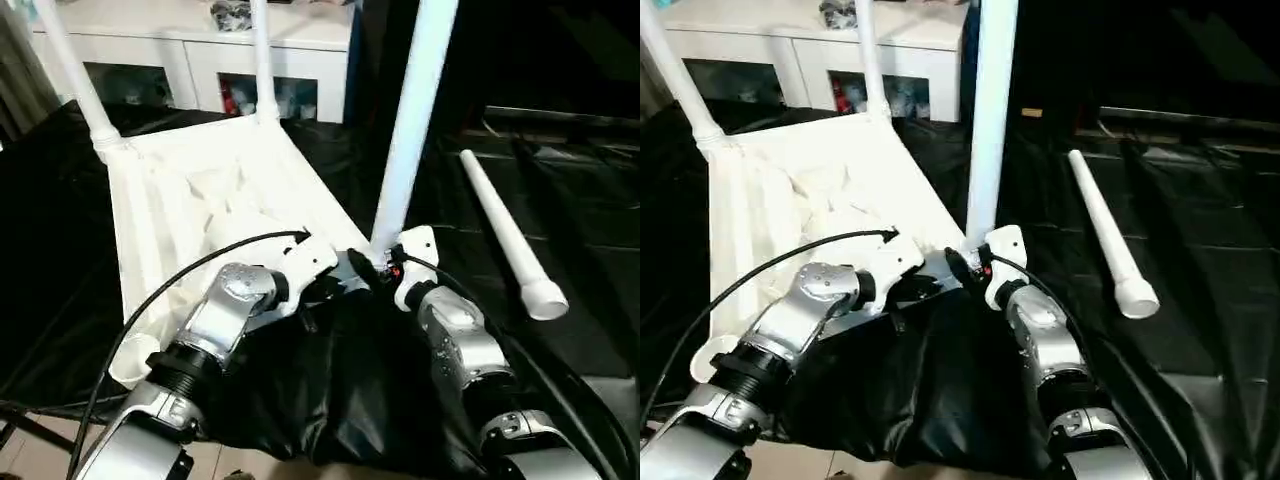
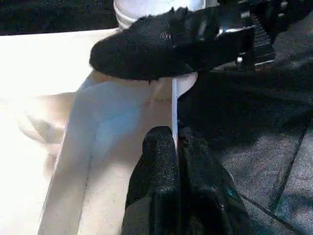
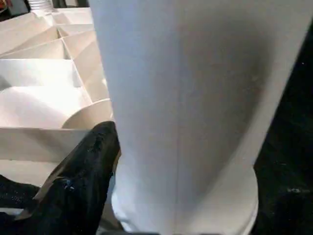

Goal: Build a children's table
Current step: Rotate leg to tighten

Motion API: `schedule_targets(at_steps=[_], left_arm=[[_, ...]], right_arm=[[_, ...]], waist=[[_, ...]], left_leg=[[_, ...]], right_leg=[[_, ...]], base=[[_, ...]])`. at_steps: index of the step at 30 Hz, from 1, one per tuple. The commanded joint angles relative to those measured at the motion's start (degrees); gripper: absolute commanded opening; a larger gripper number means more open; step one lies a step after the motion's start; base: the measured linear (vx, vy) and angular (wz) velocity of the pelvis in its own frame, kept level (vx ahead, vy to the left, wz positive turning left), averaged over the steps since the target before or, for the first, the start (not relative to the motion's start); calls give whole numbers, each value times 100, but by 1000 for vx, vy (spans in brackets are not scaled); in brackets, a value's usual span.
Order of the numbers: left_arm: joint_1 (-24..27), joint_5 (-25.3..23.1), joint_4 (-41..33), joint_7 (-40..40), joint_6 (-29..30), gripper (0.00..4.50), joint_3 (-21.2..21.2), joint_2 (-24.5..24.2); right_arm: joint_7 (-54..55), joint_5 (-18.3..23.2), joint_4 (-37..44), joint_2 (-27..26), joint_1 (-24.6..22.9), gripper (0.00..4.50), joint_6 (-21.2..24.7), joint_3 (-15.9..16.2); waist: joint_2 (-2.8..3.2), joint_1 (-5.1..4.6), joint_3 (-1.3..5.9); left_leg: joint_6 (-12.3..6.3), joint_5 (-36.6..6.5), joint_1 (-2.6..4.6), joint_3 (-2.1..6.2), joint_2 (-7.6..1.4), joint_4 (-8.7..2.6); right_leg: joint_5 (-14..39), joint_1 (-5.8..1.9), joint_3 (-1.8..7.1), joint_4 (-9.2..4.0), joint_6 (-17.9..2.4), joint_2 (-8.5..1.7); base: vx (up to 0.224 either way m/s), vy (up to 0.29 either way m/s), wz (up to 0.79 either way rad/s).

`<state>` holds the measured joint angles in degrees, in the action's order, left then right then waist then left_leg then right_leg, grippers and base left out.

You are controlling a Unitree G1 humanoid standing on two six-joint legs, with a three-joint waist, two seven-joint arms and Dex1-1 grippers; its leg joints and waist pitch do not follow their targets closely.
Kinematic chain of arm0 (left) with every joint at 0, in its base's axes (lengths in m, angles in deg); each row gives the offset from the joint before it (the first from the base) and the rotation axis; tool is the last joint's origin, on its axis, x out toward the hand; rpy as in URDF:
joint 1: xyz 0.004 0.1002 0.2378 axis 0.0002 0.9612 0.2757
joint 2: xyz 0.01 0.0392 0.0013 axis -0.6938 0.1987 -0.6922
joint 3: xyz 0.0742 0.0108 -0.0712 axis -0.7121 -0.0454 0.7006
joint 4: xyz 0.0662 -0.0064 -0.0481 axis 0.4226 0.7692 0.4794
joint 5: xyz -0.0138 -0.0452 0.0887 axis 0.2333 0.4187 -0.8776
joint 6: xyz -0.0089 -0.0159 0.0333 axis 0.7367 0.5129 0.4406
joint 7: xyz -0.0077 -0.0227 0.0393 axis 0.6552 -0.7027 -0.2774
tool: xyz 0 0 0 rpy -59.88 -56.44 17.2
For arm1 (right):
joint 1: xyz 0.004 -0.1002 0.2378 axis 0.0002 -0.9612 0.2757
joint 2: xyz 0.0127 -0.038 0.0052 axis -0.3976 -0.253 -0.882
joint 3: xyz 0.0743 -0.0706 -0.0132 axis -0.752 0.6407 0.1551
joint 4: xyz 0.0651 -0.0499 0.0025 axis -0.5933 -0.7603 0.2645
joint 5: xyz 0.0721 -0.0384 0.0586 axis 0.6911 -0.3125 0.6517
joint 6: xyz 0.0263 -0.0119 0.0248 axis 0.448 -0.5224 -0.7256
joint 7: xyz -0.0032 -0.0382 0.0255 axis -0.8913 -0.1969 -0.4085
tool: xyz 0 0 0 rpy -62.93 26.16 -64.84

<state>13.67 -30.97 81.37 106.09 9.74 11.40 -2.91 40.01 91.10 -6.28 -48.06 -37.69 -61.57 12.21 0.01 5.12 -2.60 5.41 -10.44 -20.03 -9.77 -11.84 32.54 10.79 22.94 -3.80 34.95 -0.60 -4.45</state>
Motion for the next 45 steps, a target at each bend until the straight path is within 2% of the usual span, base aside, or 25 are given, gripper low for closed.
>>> schedule_targets(at_steps=[1, 3, 4, 7, 11, 13, 15, 17, 21, 23, 25, 28, 31, 32, 33, 35, 37, 38, 39, 40, 42, 43, 44, 45], left_arm=[[34, 360, -245, 422, -388, 0, -242, 156], [40, 434, -292, 728, -419, 0, -255, 13], [40, 434, -292, 728, -419, 0, -255, 13], [8, 520, -258, 1117, -472, 0, -250, -176], [-2, 627, -282, 1656, -499, 0, -248, -402], [-8, 677, -284, 1848, -530, 0, -248, -481], [-8, 744, -313, 2103, -529, 0, -264, -609], [-12, 782, -321, 2333, -523, 0, -278, -746], [-9, 817, -324, 2624, -549, 0, -291, -934], [-15, 809, -308, 2776, -555, 0, -285, -1024], [-23, 791, -277, 2809, -583, 0, -276, -1067], [-26, 815, -254, 2779, -580, 0, -256, -1066], [-13, 787, -174, 2462, -609, 0, -197, -945], [-16, 753, -146, 2233, -590, 0, -152, -852], [-32, 715, -121, 2013, -527, 0, -112, -759], [-69, 656, -67, 1724, -464, 0, -60, -644], [-177, 530, 90, 1044, -380, 0, 72, -358], [-177, 530, 90, 1044, -380, 0, 72, -358], [-217, 469, 150, 752, -308, 0, 100, -222], [-254, 325, 223, 209, -147, 0, 101, 19], [-256, 256, 261, -100, -53, 0, 104, 153], [-253, 247, 265, -148, -41, 0, 107, 173], [-234, 192, 274, -388, 3, 0, 117, 305], [-229, 163, 290, -491, -7, 0, 110, 365]], right_arm=[[-545, -83, -108, -53, -10, 387, 95, 397], [-1220, 9, 51, 190, -52, 387, 75, 479], [-1220, 9, 51, 190, -52, 387, 75, 479], [-2281, 70, 358, 580, -218, 387, 37, 750], [-3343, 220, 738, 975, -392, 387, 160, 992], [-3705, 264, 830, 1099, -422, 387, 185, 1061], [-4097, 317, 907, 1234, -427, 387, 241, 1130], [-4436, 354, 977, 1358, -421, 361, 289, 1197], [-4770, 377, 1040, 1502, -392, 343, 305, 1267], [-4909, 397, 1037, 1534, -355, 323, 359, 1269], [-5003, 407, 1045, 1544, -343, 300, 423, 1286], [-5024, 416, 1052, 1540, -353, 285, 427, 1294], [-4705, 486, 1033, 1397, -397, 281, 489, 1135], [-4399, 475, 969, 1301, -399, 279, 480, 1032], [-4079, 466, 884, 1194, -397, 278, 420, 922], [-3674, 445, 773, 1064, -385, 278, 385, 799], [-2594, 299, 437, 761, -317, 277, 286, 556], [-2594, 299, 437, 761, -317, 277, 286, 556], [-1989, 234, 267, 603, -280, 277, 255, 429], [-1039, 235, 55, 274, -253, 277, 194, 165], [-504, 204, -19, 95, -242, 277, 241, 43], [-417, 189, -30, 68, -240, 277, 256, 28], [-55, 113, -68, -93, -249, 277, 222, -3], [58, 41, -67, -163, -259, 277, 209, 42]], waist=[[-24, 8, 310], [-26, 12, 319], [-27, 26, 325], [-26, 43, 330], [-67, 79, 315], [-54, 110, 314], [-89, 129, 315], [-81, 144, 320], [-82, 169, 325], [-124, 176, 322], [-100, 181, 318], [-106, 190, 319], [-112, 197, 322], [-164, 194, 314], [-161, 195, 308], [-161, 172, 299], [-179, 129, 275], [-186, 126, 286], [-169, 117, 285], [-149, 94, 286], [-144, 66, 290], [-153, 54, 293], [-127, 51, 295], [-129, 43, 298]], left_leg=[[-221, -1310, -29, 3, -102, -377], [-278, -1224, -40, -2, -104, -363], [-323, -1191, -27, -8, -109, -349], [-418, -1061, -29, -17, -111, -333], [-471, -1124, -33, -16, -124, -341], [-471, -1114, -29, -21, -133, -336], [-469, -1093, -35, -20, -134, -338], [-477, -1043, -32, -24, -142, -329], [-475, -983, -20, -25, -153, -326], [-474, -935, -30, -24, -146, -327], [-461, -954, -17, -26, -153, -328], [-431, -936, -17, -26, -152, -327], [-422, -914, -17, -27, -150, -323], [-417, -900, -26, -29, -147, -327], [-392, -909, -24, -24, -148, -332], [-303, -1003, -21, -13, -135, -349], [-211, -1125, -25, -4, -119, -372], [-183, -1116, -38, 3, -117, -372], [-155, -1138, -18, 4, -118, -375], [-110, -1101, -4, -4, -115, -372], [-56, -1122, -17, 10, -109, -384], [-62, -1108, -24, 7, -107, -382], [-100, -1145, -16, 6, -103, -373], [-132, -1137, -19, -3, -103, -368]], right_leg=[[1553, -258, 252, -501, -993, -349], [1398, -277, 251, -483, -1052, -349], [1281, -272, 254, -470, -1095, -343], [944, -286, 251, -434, -1219, -330], [1055, -300, 245, -436, -1237, -340], [1107, -297, 249, -433, -1243, -343], [1153, -305, 244, -424, -1231, -346], [1127, -293, 244, -418, -1247, -352], [1021, -282, 242, -396, -1297, -353], [999, -296, 239, -389, -1310, -357], [1036, -281, 242, -394, -1314, -357], [981, -287, 245, -385, -1325, -363], [974, -287, 246, -383, -1317, -364], [1017, -291, 249, -384, -1288, -365], [1085, -282, 253, -389, -1267, -376], [1411, -285, 248, -431, -1174, -389], [1869, -277, 245, -483, -993, -389], [1964, -291, 240, -483, -935, -396], [2062, -268, 243, -504, -879, -396], [1998, -245, 259, -499, -883, -388], [2031, -262, 247, -502, -868, -386], [1999, -265, 247, -505, -861, -384], [1952, -256, 247, -509, -870, -379], [1822, -250, 256, -508, -887, -371]], base=[[0, 0, 0], [0, 0, 0], [0, 0, 0], [0, 0, 0], [0, 0, 0], [0, 0, 0], [0, 0, 0], [0, 0, 0], [0, 0, 0], [0, 0, 0], [0, 0, 0], [0, 0, 0], [0, 0, 0], [0, 0, 0], [0, 0, 0], [0, 0, 0], [0, 0, 0], [0, 0, 0], [0, 0, 0], [0, 0, 0], [0, 0, 0], [0, 0, 0], [0, 0, 0], [0, 0, 0]])
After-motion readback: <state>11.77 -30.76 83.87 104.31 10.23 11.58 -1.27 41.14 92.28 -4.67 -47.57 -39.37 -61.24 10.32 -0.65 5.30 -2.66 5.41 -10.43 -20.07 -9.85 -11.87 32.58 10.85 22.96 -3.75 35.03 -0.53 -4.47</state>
